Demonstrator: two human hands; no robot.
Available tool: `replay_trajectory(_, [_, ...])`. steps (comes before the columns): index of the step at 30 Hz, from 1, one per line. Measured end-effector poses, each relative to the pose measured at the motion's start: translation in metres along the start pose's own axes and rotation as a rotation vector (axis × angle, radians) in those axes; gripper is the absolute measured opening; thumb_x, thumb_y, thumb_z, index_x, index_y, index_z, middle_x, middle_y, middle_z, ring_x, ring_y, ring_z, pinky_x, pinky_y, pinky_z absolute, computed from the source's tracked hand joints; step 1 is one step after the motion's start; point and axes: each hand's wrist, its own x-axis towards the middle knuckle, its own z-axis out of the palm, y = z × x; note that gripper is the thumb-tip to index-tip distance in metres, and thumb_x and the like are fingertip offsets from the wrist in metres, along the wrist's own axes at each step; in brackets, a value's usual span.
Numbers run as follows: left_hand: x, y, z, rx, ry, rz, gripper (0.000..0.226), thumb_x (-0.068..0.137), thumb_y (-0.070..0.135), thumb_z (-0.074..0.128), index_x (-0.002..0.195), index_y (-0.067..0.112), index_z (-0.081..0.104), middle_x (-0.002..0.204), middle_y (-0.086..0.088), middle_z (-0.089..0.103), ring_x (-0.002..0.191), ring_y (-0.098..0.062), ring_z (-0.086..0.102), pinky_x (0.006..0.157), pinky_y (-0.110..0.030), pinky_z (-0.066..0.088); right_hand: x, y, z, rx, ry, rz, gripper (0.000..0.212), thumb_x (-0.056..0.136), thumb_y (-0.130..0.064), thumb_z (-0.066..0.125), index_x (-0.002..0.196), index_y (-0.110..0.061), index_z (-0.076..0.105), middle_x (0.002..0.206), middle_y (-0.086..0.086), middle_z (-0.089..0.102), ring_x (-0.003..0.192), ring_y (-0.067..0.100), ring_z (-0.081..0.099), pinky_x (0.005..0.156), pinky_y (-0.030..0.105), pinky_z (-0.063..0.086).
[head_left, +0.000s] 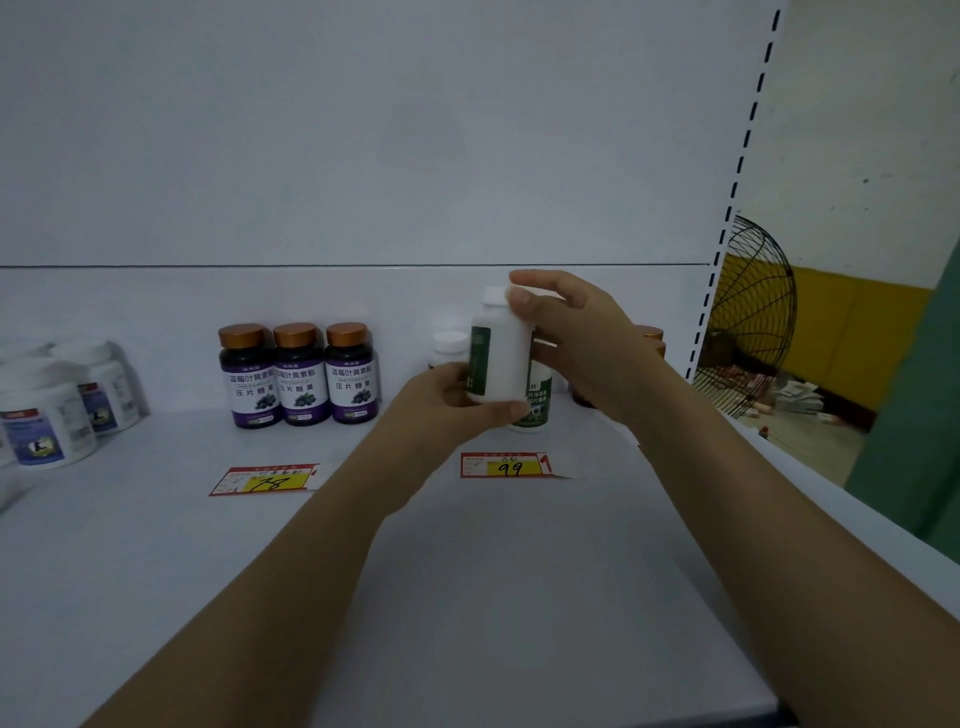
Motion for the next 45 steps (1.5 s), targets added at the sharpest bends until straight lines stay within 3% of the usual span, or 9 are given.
replay_trajectory(3, [0.0,-0.002,0.0,0.026,0.057,0.034,0.04,0.074,0.022,0.077,0.106,0.027,0.055,0.092,0.016,0.064,0.08,0.006,0.062,0.058,-0.006,0.048,0.0,0.001,0.007,0.011,-0.021,0.014,0.038,0.093,-0.03,0.058,0.127,-0.016,0.051,0.121,0.004,0.06,0.109,0.017,0.062,0.092,0.033,0.054])
replay_trajectory(8, [0.0,-0.001,0.0,0.17,0.128,0.069,0.049,0.069,0.029,0.08,0.105,0.026,0.047,0.087,0.019,0.056,0.078,0.006,0.057,0.057,-0.008,0.044,0.002,0.006,0.013,-0.07,0.09,-0.012,0.051,0.081,-0.038,0.071,0.121,-0.011,0.057,0.111,0.007,0.066,0.1,0.021,0.067,0.089,0.042,0.056])
replay_trajectory(15, [0.0,0.0,-0.001,0.084,0.011,0.039,0.03,0.074,0.023,0.077,0.096,0.032,0.057,0.088,0.02,0.065,0.076,0.012,0.062,0.059,-0.004,0.047,0.003,0.005,-0.001,0.155,-0.031,0.09,0.043,0.092,-0.026,0.06,0.129,-0.007,0.051,0.12,0.012,0.063,0.107,0.025,0.064,0.087,0.034,0.055])
replay_trajectory(19, [0.0,-0.002,-0.001,0.114,0.119,0.092,0.039,0.071,0.021,0.08,0.098,0.029,0.054,0.089,0.016,0.065,0.079,0.006,0.063,0.061,-0.007,0.049,0.002,0.006,0.006,0.105,-0.049,0.101,0.052,0.087,-0.036,0.065,0.128,-0.005,0.052,0.113,0.011,0.064,0.106,0.026,0.063,0.091,0.039,0.054])
replay_trajectory(26, [0.0,0.003,-0.005,0.06,0.045,0.025,0.039,0.074,0.022,0.078,0.108,0.024,0.06,0.09,0.016,0.068,0.073,0.01,0.065,0.057,-0.004,0.047,0.003,0.005,-0.003,0.301,-0.01,0.09,0.044,0.091,-0.016,0.061,0.132,-0.004,0.049,0.111,0.012,0.065,0.094,0.022,0.068,0.081,0.03,0.058])
replay_trajectory(32, [-0.001,0.002,-0.003,0.09,0.019,0.018,0.029,0.074,0.021,0.077,0.098,0.028,0.063,0.085,0.017,0.068,0.069,0.013,0.063,0.055,-0.001,0.045,0.003,0.007,-0.003,0.225,-0.141,0.131,0.051,0.091,-0.026,0.058,0.137,-0.008,0.046,0.124,0.013,0.061,0.104,0.022,0.063,0.082,0.03,0.054])
replay_trajectory(36, [-0.002,0.002,-0.002,0.103,0.012,0.024,0.034,0.074,0.019,0.078,0.105,0.023,0.064,0.088,0.015,0.069,0.07,0.013,0.064,0.056,0.0,0.045,0.004,0.007,-0.001,0.222,-0.083,0.115,0.054,0.086,-0.03,0.065,0.129,-0.001,0.05,0.115,0.013,0.065,0.098,0.022,0.067,0.085,0.03,0.056])
replay_trajectory(40, [-0.002,0.003,-0.003,0.053,-0.023,-0.001,0.033,0.075,0.02,0.076,0.105,0.025,0.064,0.094,0.014,0.071,0.079,0.009,0.066,0.063,-0.003,0.048,0.003,0.008,-0.005,0.208,-0.033,0.101,0.024,0.09,-0.024,0.063,0.102,-0.003,0.066,0.092,0.008,0.072,0.089,0.022,0.069,0.084,0.031,0.057])
replay_trajectory(45, [-0.002,0.001,-0.003,0.076,-0.033,0.009,0.037,0.076,0.023,0.075,0.111,0.024,0.065,0.105,0.008,0.072,0.094,0.0,0.066,0.08,-0.014,0.047,0.002,0.008,-0.005,0.21,-0.047,0.088,0.025,0.093,-0.022,0.059,0.104,0.0,0.065,0.09,0.009,0.07,0.087,0.022,0.068,0.08,0.03,0.056])
